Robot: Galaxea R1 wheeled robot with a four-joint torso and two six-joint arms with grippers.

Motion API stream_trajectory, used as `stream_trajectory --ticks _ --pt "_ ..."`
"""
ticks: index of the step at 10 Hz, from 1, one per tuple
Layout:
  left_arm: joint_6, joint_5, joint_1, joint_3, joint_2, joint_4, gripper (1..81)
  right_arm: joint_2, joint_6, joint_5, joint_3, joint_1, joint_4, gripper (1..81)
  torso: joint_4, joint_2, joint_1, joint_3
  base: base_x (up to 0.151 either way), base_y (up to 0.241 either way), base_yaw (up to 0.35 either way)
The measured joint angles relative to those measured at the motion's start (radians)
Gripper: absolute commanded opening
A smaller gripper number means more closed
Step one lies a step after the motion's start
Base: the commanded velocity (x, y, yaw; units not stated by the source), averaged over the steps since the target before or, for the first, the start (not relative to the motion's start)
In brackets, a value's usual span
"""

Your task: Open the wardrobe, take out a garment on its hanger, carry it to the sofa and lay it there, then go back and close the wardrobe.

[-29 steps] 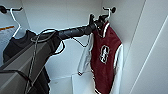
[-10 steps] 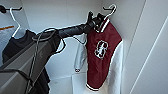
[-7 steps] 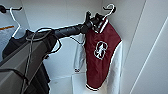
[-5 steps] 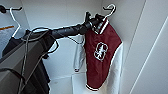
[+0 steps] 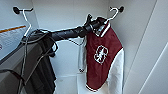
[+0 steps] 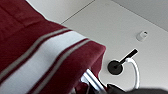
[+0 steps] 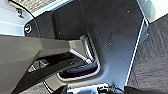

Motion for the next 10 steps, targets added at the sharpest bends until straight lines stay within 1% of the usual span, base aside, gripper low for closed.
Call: stream_trajectory --ticks 1,2,5,7,10 --pt "0.000 0.024 -0.001 -0.003 0.005 0.003 1.0 0.000 0.000 0.000 0.000 0.005 0.000 81.1 0.028 0.000 0.000 0.000 0.000 0.000 0.000" --pt "0.000 0.039 -0.003 -0.017 0.014 0.008 1.0 0.000 0.000 0.002 0.000 0.011 0.000 81.1 0.043 0.000 0.000 0.000 0.000 0.000 0.000" --pt "0.001 0.101 -0.001 -0.031 0.071 0.057 1.0 0.000 0.000 0.003 0.000 0.016 -0.001 81.1 0.045 0.000 0.000 0.000 0.000 0.000 0.000" --pt "0.001 0.101 0.019 -0.003 0.096 0.083 1.0 0.000 0.000 0.003 0.001 0.016 -0.001 81.1 0.045 0.000 0.000 0.000 0.000 0.000 0.000" --pt "0.000 0.113 0.053 0.079 0.083 0.097 1.0 0.000 -0.001 0.003 0.002 0.016 -0.001 81.1 0.045 0.000 0.000 0.000 0.000 0.000 0.000"
